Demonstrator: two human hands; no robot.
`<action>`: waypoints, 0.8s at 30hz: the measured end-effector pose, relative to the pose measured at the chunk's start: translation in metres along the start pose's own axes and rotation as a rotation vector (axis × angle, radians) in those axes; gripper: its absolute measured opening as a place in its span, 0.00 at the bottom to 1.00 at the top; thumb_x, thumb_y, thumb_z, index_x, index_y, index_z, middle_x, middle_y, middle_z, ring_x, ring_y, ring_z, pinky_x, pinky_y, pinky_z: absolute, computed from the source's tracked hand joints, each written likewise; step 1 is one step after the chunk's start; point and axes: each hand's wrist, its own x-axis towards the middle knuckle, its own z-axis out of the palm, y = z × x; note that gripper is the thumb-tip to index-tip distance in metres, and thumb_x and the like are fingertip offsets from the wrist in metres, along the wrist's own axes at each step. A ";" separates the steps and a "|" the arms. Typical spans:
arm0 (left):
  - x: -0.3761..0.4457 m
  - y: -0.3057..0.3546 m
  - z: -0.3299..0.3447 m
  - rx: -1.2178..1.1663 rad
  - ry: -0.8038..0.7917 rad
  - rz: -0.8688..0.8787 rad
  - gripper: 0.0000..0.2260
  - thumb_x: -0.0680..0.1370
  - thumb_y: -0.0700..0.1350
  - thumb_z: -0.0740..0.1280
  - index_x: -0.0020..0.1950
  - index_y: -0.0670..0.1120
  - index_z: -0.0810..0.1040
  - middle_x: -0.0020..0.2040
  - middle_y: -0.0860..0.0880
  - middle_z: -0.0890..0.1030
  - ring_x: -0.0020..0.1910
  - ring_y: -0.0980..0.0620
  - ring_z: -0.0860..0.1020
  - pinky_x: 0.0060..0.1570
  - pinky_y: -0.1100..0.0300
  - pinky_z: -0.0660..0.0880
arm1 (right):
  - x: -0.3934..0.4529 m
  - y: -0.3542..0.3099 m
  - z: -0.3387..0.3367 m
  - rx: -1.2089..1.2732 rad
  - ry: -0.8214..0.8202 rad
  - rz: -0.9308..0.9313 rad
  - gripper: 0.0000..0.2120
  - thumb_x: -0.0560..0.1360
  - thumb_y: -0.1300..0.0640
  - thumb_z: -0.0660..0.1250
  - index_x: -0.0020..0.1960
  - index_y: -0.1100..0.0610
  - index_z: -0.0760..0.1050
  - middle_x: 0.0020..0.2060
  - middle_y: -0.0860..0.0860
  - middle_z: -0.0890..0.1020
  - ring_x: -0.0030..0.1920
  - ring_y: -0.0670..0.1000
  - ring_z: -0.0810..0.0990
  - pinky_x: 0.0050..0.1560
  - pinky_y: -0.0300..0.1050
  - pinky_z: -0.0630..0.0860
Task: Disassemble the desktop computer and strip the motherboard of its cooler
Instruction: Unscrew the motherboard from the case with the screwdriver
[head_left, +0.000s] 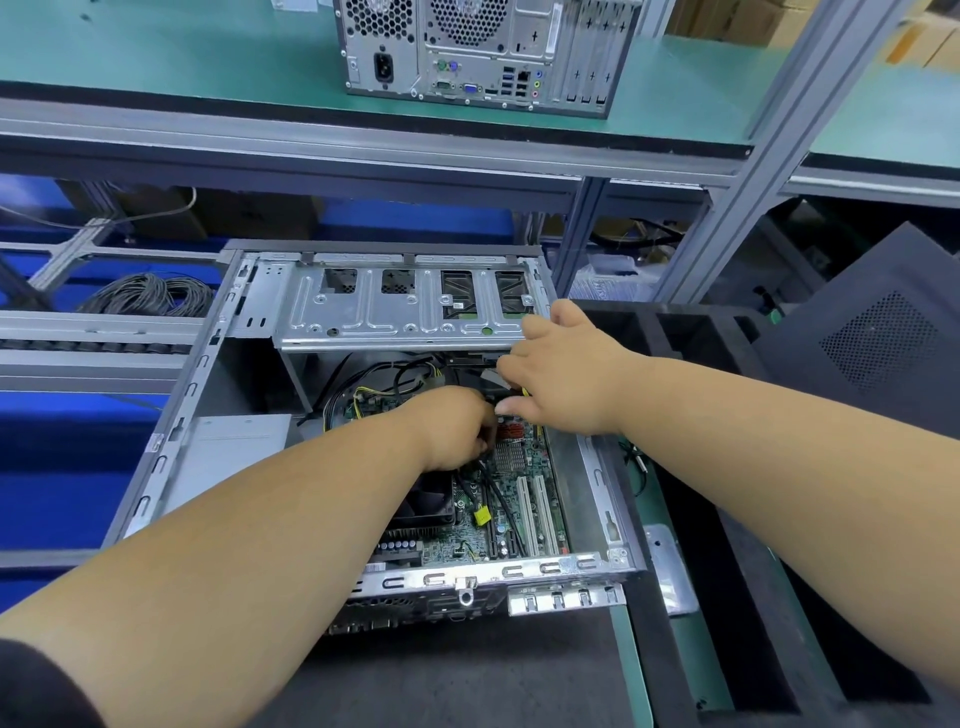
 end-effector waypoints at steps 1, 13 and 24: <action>0.000 0.000 0.000 -0.004 0.003 -0.001 0.08 0.76 0.44 0.65 0.53 0.49 0.81 0.55 0.47 0.77 0.51 0.46 0.76 0.46 0.57 0.73 | 0.001 0.000 -0.001 -0.002 -0.007 -0.005 0.20 0.81 0.38 0.52 0.54 0.52 0.72 0.40 0.45 0.71 0.53 0.52 0.67 0.58 0.52 0.57; 0.000 -0.001 0.002 -0.028 0.064 -0.022 0.07 0.75 0.45 0.68 0.51 0.47 0.81 0.53 0.47 0.78 0.51 0.45 0.76 0.42 0.60 0.67 | 0.003 -0.001 -0.002 0.002 -0.043 -0.009 0.20 0.81 0.39 0.52 0.56 0.53 0.71 0.47 0.48 0.78 0.56 0.53 0.68 0.59 0.54 0.55; 0.002 -0.002 0.003 -0.031 0.071 -0.036 0.08 0.75 0.46 0.68 0.53 0.47 0.79 0.52 0.46 0.79 0.51 0.44 0.77 0.43 0.59 0.70 | 0.002 -0.001 -0.002 -0.014 -0.064 0.002 0.25 0.78 0.32 0.50 0.56 0.50 0.73 0.47 0.47 0.78 0.51 0.51 0.64 0.58 0.54 0.56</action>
